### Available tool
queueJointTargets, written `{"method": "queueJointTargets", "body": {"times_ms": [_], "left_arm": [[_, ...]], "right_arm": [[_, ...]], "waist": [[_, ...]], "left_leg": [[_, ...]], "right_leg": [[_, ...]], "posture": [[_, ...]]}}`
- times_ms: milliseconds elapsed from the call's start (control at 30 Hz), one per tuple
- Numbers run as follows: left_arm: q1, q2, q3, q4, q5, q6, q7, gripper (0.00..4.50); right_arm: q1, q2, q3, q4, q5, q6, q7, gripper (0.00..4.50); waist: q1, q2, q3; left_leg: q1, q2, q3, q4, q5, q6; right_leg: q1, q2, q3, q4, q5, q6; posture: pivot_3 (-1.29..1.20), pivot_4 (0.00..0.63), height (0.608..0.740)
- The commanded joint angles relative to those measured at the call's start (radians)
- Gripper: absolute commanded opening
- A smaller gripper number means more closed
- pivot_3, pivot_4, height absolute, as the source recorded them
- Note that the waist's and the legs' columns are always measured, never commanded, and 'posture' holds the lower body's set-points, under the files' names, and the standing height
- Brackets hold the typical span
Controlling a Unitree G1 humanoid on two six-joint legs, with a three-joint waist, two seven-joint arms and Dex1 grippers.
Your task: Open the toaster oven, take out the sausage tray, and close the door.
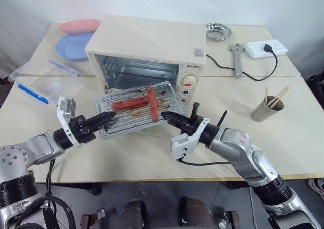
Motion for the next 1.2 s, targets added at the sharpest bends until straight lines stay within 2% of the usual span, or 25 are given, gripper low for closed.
{"method": "queueJointTargets", "body": {"times_ms": [33, 100, 333, 467, 633, 900, 1067, 1200], "left_arm": [[0.027, 0.012, -0.01, 0.002, -0.05, 0.006, 0.056, 0.25], [0.045, 0.015, -0.011, -0.002, -0.09, 0.001, 0.096, 0.01], [0.145, 0.037, -0.052, -0.049, -0.28, -0.064, 0.245, 0.01], [0.212, 0.049, -0.103, -0.092, -0.393, -0.138, 0.326, 0.01], [0.279, 0.063, -0.16, -0.152, -0.485, -0.23, 0.379, 0.0], [0.337, 0.033, -0.169, -0.205, -0.495, -0.318, 0.375, 0.0], [0.403, -0.03, -0.148, -0.244, -0.495, -0.363, 0.38, 0.0], [0.453, -0.069, -0.109, -0.298, -0.495, -0.4, 0.376, 0.0]], "right_arm": [[-0.023, 0.008, -0.044, -0.059, 0.05, -0.024, -0.02, 0.0], [-0.016, 0.003, -0.043, -0.061, 0.056, -0.036, -0.013, 0.0], [0.01, 0.001, -0.046, -0.078, 0.091, -0.049, 0.017, 0.0], [0.035, -0.005, -0.042, -0.103, 0.124, -0.051, 0.059, 0.0], [0.059, -0.008, -0.046, -0.124, 0.167, -0.045, 0.089, 1.63], [0.06, -0.036, -0.06, -0.13, 0.217, -0.034, 0.136, 4.44], [0.045, -0.085, -0.09, -0.096, 0.301, -0.047, 0.182, 4.48], [0.057, -0.12, -0.106, -0.104, 0.484, 0.052, 0.303, 4.48]], "waist": [[0.0, 0.0, 0.0], [0.0, 0.0, 0.0], [0.0, 0.0, 0.0], [0.001, 0.0, 0.0], [0.002, 0.0, 0.0], [0.002, 0.0, 0.0], [0.002, 0.0, 0.0], [0.002, 0.0, 0.0]], "left_leg": [[0.0, 0.0, 0.0, 0.0, 0.0, 0.0], [0.001, 0.0, -0.001, 0.0, 0.0, 0.0], [0.006, 0.0, -0.001, -0.002, 0.0, 0.0], [0.014, 0.0, -0.002, -0.004, -0.002, 0.0], [0.014, 0.0, -0.002, -0.004, -0.002, 0.0], [0.014, 0.0, -0.001, -0.004, -0.002, 0.0], [0.014, 0.0, -0.001, -0.004, -0.003, 0.001], [0.014, 0.0, -0.001, -0.004, -0.003, 0.001]], "right_leg": [[0.0, 0.0, 0.0, 0.0, 0.0, 0.0], [0.0, 0.0, 0.001, 0.0, 0.0, 0.0], [0.002, 0.0, 0.006, 0.0, 0.0, 0.0], [0.01, 0.0, 0.006, -0.003, 0.0, 0.0], [0.012, 0.0, 0.006, -0.005, 0.0, 0.0], [0.012, 0.001, 0.006, -0.006, 0.0, -0.001], [0.013, 0.001, 0.006, -0.008, 0.0, -0.001], [0.013, 0.001, 0.006, -0.009, 0.0, -0.001]], "posture": [[0.0, 0.15, 0.74], [0.0, 0.15, 0.74], [0.0, 0.15, 0.74], [0.0, 0.15, 0.74], [0.0, 0.15, 0.74], [0.0, 0.15, 0.74], [0.0, 0.15, 0.74], [0.0, 0.15, 0.74]]}}
